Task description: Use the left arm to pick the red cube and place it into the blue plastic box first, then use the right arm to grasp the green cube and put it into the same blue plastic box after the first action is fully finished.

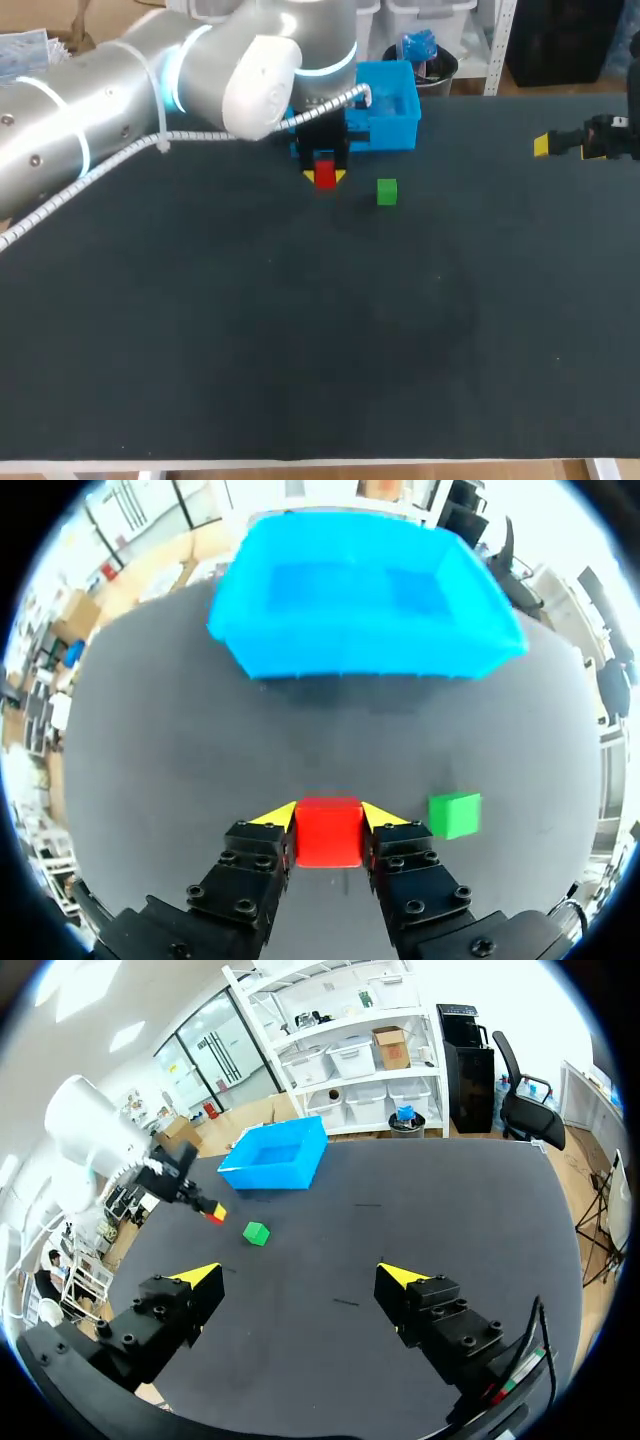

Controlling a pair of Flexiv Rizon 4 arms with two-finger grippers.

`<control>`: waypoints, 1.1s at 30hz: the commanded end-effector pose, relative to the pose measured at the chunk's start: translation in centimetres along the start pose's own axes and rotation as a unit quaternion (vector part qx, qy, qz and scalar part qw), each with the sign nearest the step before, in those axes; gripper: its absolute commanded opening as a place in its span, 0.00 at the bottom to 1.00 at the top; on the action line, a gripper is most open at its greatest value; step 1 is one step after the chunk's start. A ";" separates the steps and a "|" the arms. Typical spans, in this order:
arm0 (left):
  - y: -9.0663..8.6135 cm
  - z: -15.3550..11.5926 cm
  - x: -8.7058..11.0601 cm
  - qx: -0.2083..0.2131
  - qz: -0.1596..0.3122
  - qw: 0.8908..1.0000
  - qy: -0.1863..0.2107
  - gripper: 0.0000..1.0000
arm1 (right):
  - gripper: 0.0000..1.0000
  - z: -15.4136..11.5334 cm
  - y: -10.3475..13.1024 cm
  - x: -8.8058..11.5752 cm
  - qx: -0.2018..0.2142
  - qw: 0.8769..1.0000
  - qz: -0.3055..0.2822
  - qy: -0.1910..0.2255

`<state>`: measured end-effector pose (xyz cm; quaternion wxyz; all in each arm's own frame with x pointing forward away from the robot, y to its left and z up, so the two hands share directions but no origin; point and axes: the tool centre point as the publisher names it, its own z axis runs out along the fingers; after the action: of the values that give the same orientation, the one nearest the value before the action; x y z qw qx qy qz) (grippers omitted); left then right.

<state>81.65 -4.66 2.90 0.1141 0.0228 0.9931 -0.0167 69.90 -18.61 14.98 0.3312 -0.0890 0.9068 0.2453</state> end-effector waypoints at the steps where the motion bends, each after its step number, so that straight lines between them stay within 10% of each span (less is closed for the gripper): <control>1: 1.2 -3.9 -0.2 0.006 0.007 1.000 -0.018 0.00 | 1.00 0.1 0.0 0.0 0.001 1.000 0.000 0.000; 19: 5.8 -10.1 -2.4 0.067 0.103 0.991 -0.061 0.00 | 1.00 0.1 0.0 0.0 0.001 1.000 0.000 0.000; 33: 8.7 -10.3 -3.3 0.165 0.253 0.948 -0.104 0.00 | 1.00 0.1 0.0 0.0 0.001 1.000 0.000 0.000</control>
<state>83.64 3.32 13.68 0.2041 0.2700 0.9361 -0.0957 69.90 -18.61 14.97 0.3312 -0.0890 0.9068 0.2452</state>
